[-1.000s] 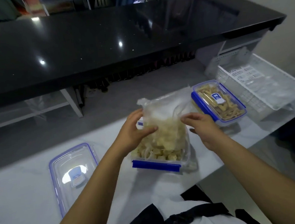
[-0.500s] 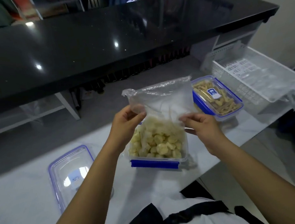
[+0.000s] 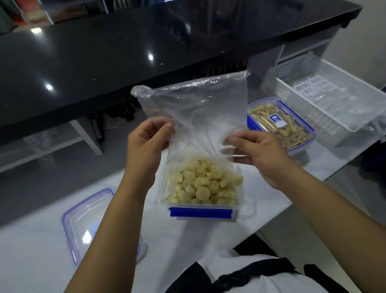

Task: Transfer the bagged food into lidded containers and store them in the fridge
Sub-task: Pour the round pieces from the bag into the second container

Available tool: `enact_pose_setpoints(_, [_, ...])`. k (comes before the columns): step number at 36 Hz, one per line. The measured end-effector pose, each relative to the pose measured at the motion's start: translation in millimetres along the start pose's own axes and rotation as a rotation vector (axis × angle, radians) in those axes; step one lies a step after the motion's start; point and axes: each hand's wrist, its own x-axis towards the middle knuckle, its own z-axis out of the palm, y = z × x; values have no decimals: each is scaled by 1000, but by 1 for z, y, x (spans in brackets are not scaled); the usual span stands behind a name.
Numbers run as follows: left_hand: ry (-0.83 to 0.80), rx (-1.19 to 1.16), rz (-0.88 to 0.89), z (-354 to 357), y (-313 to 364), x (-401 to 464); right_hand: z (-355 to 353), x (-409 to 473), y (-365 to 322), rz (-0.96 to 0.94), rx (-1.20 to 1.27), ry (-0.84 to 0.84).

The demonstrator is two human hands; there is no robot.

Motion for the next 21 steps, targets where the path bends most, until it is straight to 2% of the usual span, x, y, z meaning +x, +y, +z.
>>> enact_pose_setpoints(21, [46,28,41,-3,24,-3,9,-1,-25,-48,-14,-15])
